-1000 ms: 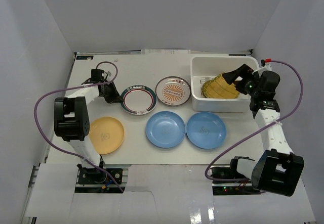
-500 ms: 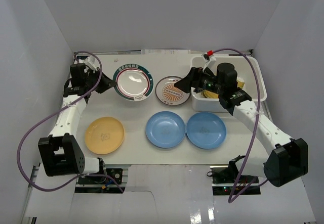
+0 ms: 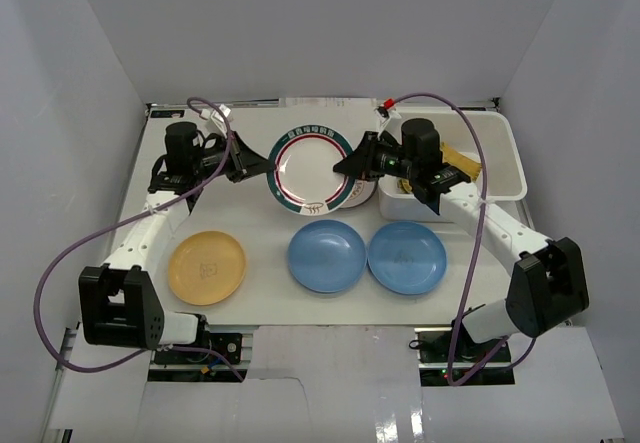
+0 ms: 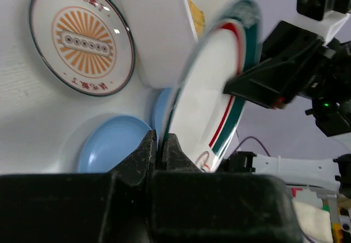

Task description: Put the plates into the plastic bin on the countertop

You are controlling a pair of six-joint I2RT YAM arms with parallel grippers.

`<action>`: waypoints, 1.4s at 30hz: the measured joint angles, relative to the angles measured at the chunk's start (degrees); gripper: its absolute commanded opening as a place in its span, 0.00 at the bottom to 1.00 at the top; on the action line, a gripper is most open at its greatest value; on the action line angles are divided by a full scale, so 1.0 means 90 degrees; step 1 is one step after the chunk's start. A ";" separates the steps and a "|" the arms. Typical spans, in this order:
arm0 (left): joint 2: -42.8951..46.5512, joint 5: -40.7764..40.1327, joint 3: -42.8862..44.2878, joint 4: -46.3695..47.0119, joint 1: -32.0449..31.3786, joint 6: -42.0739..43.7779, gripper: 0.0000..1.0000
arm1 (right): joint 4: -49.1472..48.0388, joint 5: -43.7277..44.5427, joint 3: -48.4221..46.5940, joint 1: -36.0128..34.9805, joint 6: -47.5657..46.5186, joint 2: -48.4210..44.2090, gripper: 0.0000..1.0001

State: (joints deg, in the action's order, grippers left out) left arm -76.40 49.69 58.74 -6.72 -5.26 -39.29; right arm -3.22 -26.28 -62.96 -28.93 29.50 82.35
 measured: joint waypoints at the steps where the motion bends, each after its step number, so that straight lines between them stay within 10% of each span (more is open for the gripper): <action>1: -0.0034 -0.0019 0.0000 0.0073 -0.0034 0.0044 0.28 | -0.0017 0.0070 0.0007 0.0022 0.0177 -0.0019 0.08; 3: -0.0185 0.0022 -0.0002 0.0248 -0.0019 -0.0019 0.61 | -0.0267 0.0056 0.0024 0.0129 0.0444 -0.0202 0.08; 5: -0.0306 0.0036 0.0044 0.0291 -0.0027 -0.0146 0.69 | -0.0323 0.0177 0.0204 0.0291 0.0520 -0.0476 0.08; 15: -0.3247 -0.0775 0.1666 -0.0311 -0.0362 -0.0012 0.73 | -0.0333 0.0476 0.1455 0.4099 0.0916 -0.2006 0.08; 21: -0.4556 -0.1406 0.2220 -0.0925 -0.0882 0.0185 0.75 | -0.0002 0.0602 0.1880 0.4828 0.0712 -0.1666 0.09; 26: -0.5042 -0.1863 0.2832 -0.1168 -0.1231 0.0406 0.74 | 0.0243 0.0792 0.1853 0.4826 0.0454 -0.1139 0.49; 32: -0.5255 -0.2222 0.3070 -0.1253 -0.1409 0.0532 0.61 | 0.0447 0.1056 0.1622 0.4826 0.0078 -0.0988 0.97; 42: -0.5430 -0.2395 0.3113 -0.0930 -0.1474 0.0294 0.00 | 0.0933 0.2113 0.1513 0.4750 -0.0243 -0.1916 0.98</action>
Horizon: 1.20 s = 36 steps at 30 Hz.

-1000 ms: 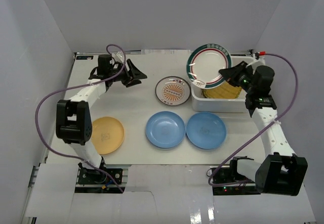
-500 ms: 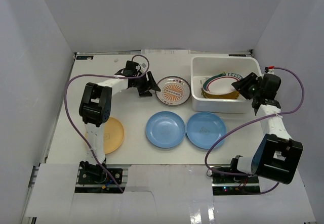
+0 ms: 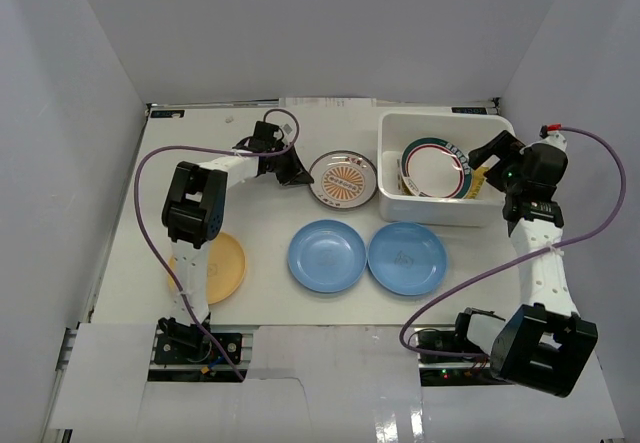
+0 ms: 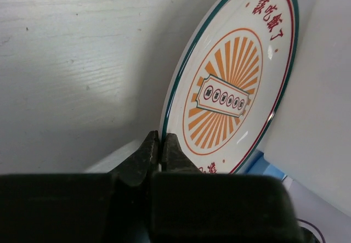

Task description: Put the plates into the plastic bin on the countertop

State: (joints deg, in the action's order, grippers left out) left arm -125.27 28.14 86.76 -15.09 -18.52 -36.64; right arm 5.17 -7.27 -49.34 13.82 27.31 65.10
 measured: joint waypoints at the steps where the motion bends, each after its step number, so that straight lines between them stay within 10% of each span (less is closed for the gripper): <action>1: 0.0000 -0.0007 -0.0002 0.0090 -0.0002 -0.0039 0.00 | 0.0012 0.0061 -0.0024 -0.0012 -0.0019 -0.0112 0.98; 10: 0.0585 -0.0012 -0.0763 0.0503 0.0056 -0.0231 0.00 | -0.0027 -0.0758 -0.0075 -0.1321 -0.0061 -0.0425 0.97; 22: 0.4811 -0.0121 -0.2098 0.0661 0.0967 -0.0386 0.00 | -0.0299 -0.2006 -0.0748 -0.3512 -0.0233 0.0476 0.90; 36: 0.5554 0.1049 -0.2492 0.0386 0.0911 -0.0529 0.00 | -0.1394 -0.2914 -0.1064 -0.3718 0.0503 0.1321 0.97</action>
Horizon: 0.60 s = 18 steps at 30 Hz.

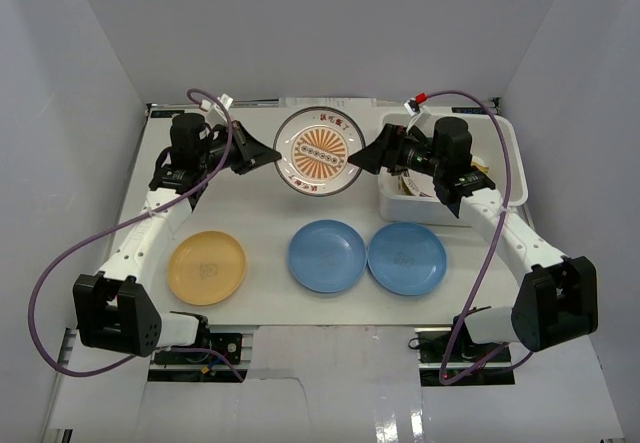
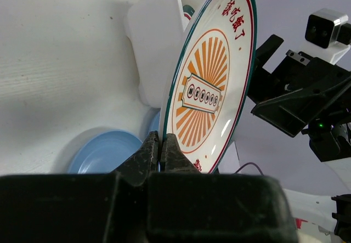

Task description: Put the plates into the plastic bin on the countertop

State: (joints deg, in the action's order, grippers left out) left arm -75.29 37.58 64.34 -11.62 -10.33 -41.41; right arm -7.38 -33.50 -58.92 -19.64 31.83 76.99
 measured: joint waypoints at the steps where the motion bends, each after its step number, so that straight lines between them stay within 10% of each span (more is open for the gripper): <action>1: 0.0000 0.0070 -0.0010 0.0007 -0.0010 -0.0005 0.00 | -0.0075 -0.0024 0.0002 -0.0007 0.0070 -0.0002 0.92; 3: -0.0002 0.0192 -0.0019 0.0027 -0.0044 -0.0039 0.00 | -0.0209 -0.0034 0.0015 -0.0007 0.0136 -0.0002 0.81; 7: -0.0041 0.0495 -0.0019 0.0153 -0.0318 -0.0075 0.04 | -0.0357 -0.0034 0.0029 -0.0007 0.0333 0.0000 0.08; 12: -0.0177 0.0549 -0.0012 0.0151 -0.0461 0.0192 0.59 | -0.0464 0.0114 0.0102 0.0073 0.0724 -0.0129 0.08; 18: -0.0024 -0.0350 -0.0058 -0.0811 -0.0610 0.0976 0.75 | -0.0153 0.0520 0.0464 0.1253 0.0784 -0.0763 0.08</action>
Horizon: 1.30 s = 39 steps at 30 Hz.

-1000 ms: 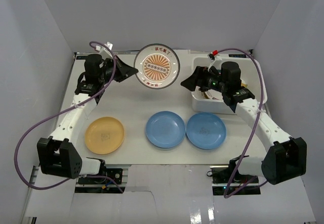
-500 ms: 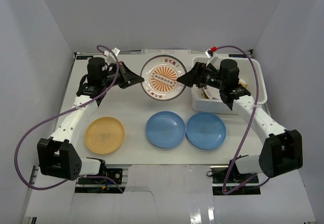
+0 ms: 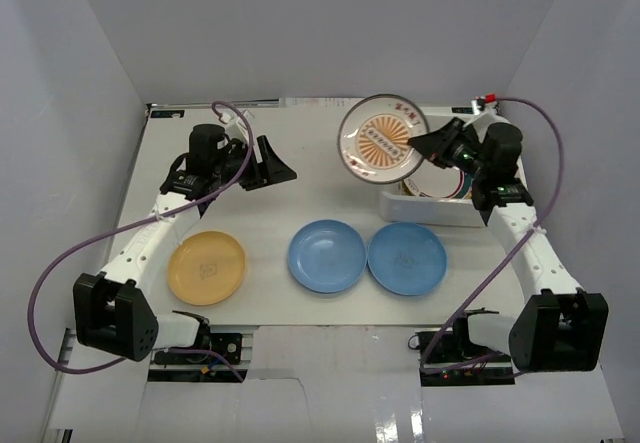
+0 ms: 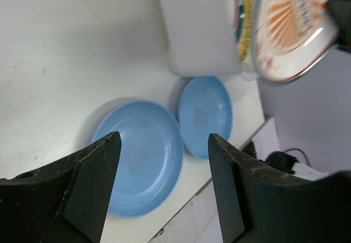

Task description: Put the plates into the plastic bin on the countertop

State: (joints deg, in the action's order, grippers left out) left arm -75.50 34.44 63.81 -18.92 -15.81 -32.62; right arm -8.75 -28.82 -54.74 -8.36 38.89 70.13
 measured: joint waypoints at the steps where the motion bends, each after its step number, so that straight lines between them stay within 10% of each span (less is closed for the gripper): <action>1: 0.0080 -0.0204 -0.0124 -0.0126 0.0000 0.0114 0.76 | 0.0056 0.0136 0.0041 0.0396 0.0000 -0.0102 0.08; 10: 0.0044 -0.1132 -0.1792 -0.0719 -0.0549 0.0408 0.76 | 0.0503 0.1433 0.0789 0.1841 -0.0202 -0.0010 0.11; 15: -0.0046 -0.1744 -0.1928 -0.0797 -0.1132 0.0437 0.74 | 0.0877 0.1792 0.0906 0.1846 -0.0301 0.0316 0.90; 17: -0.0070 -0.1987 -0.1957 -0.0772 -0.1243 0.0454 0.73 | 0.1042 0.1931 0.0843 0.1843 -0.0457 0.0274 1.00; 24: -0.0529 -0.2565 -0.2052 -0.0767 -0.1535 0.0457 0.65 | 0.1608 0.2387 0.0612 0.1547 -0.1015 -0.0750 0.94; 30: -0.1030 -0.2708 -0.2050 -0.0750 -0.1785 0.0393 0.53 | 0.1919 0.2948 0.0714 -0.0758 -0.1467 -0.2084 0.91; 37: -0.1311 -0.2897 -0.1940 -0.0709 -0.1977 0.0250 0.00 | 0.2640 0.3155 0.1999 -0.1642 -0.1664 -0.2878 0.82; 39: -0.1285 -0.2905 -0.1836 -0.0685 -0.1977 0.0272 0.00 | 0.2977 0.3164 0.2278 -0.2120 -0.1702 -0.2951 0.82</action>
State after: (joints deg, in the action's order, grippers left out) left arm -87.07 8.29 47.29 -25.08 -33.61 -30.17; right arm 18.04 -0.34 -34.24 -27.44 23.57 43.57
